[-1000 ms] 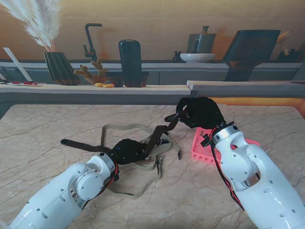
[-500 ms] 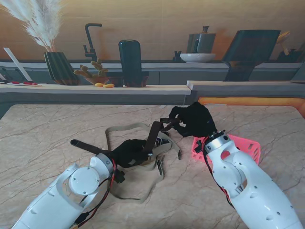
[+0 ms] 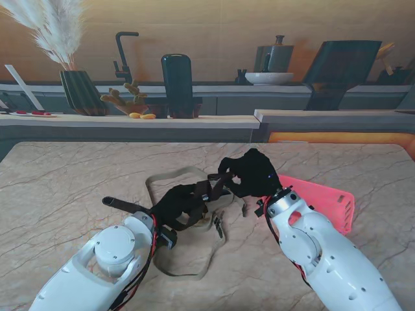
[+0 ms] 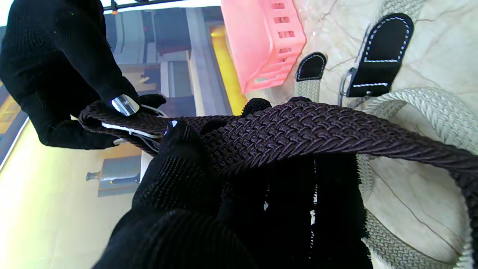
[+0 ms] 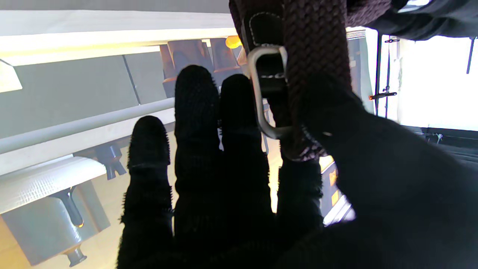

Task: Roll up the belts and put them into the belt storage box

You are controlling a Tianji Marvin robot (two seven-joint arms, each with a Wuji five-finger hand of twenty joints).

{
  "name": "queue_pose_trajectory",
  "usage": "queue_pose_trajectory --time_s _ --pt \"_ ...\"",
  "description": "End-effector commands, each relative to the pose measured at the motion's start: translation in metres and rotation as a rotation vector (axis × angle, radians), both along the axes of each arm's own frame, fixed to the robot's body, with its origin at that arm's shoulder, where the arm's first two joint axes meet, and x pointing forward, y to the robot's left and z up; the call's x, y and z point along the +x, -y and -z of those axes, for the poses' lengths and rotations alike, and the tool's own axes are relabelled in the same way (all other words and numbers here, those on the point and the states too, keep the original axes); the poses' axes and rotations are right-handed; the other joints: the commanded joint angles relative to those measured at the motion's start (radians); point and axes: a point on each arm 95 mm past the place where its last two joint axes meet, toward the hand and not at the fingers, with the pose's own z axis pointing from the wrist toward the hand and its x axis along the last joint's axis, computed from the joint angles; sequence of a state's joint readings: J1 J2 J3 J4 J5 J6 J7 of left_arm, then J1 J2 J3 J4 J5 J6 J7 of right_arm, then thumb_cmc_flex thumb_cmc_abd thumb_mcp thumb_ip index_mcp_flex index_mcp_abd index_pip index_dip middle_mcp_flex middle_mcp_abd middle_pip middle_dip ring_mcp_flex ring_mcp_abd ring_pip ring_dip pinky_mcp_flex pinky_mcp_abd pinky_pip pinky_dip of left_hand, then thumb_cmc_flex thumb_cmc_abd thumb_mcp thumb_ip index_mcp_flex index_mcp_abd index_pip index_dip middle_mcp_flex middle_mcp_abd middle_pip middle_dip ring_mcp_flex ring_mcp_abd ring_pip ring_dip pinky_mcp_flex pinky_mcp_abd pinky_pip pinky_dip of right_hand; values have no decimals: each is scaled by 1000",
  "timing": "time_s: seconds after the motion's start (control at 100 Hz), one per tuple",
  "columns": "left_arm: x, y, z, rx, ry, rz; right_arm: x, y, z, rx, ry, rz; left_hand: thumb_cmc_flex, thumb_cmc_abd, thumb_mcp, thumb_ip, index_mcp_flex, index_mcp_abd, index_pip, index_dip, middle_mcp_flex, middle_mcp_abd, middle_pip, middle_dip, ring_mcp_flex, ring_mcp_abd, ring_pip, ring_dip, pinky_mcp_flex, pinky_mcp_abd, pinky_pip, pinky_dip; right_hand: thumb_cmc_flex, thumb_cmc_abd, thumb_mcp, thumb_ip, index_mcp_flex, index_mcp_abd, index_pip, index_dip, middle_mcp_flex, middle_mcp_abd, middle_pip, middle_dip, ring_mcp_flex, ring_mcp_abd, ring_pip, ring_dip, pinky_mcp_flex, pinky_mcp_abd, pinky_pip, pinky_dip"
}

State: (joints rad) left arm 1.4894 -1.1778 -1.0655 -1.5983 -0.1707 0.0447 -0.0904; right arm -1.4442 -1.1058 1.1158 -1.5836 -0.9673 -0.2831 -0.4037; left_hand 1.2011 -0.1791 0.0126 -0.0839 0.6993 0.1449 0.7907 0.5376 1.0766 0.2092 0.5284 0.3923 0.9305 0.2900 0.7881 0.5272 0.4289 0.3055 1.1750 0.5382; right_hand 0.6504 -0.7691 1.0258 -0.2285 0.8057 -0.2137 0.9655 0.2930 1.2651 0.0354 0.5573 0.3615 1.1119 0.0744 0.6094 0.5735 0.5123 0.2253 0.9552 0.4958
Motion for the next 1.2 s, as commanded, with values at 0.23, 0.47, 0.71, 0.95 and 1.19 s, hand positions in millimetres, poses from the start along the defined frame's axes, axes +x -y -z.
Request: queue_pose_trajectory --time_s 0.23,0.47,0.71,0.95,1.19 --pt "-5 0 -3 3 -39 -15 -4 -5 12 -12 -31 -54 42 71 -23 32 -47 1 103 64 53 17 147 75 33 0 115 57 5 17 101 58 45 82 34 54 54 -125 120 35 -2 -15 9 -14 -3 -32 3 -8 -25 21 7 -16" --pt "-1 -3 -7 29 -75 -66 -16 0 13 -27 -6 -99 30 74 -23 32 -54 24 138 91 76 6 249 146 68 -4 199 94 23 34 155 90 42 89 27 47 47 -150 126 40 -6 -30 5 -14 -9 -46 -1 -10 -29 13 4 -20" --pt "3 -3 -18 46 -87 -85 -23 2 14 -40 13 -134 33 74 -22 32 -59 35 148 104 78 5 267 164 72 -3 217 102 25 41 170 100 41 94 21 39 42 -169 130 44 -9 -44 1 -10 -13 -57 -7 -12 -34 11 -5 -24" --pt "12 -2 -24 82 -113 -119 -26 5 13 -51 32 -141 44 66 -20 33 -58 58 153 104 84 14 279 175 80 7 231 104 29 51 183 110 40 98 18 35 38 -177 132 47 -11 -50 -2 -6 -15 -61 -10 -13 -37 11 -12 -26" --pt "21 0 -28 90 -138 -123 -28 4 14 -54 27 -170 50 70 -19 33 -71 69 162 112 74 13 296 187 78 10 241 103 26 54 188 116 39 99 15 30 36 -190 134 50 -11 -57 -6 -2 -16 -68 -13 -13 -37 7 -18 -27"
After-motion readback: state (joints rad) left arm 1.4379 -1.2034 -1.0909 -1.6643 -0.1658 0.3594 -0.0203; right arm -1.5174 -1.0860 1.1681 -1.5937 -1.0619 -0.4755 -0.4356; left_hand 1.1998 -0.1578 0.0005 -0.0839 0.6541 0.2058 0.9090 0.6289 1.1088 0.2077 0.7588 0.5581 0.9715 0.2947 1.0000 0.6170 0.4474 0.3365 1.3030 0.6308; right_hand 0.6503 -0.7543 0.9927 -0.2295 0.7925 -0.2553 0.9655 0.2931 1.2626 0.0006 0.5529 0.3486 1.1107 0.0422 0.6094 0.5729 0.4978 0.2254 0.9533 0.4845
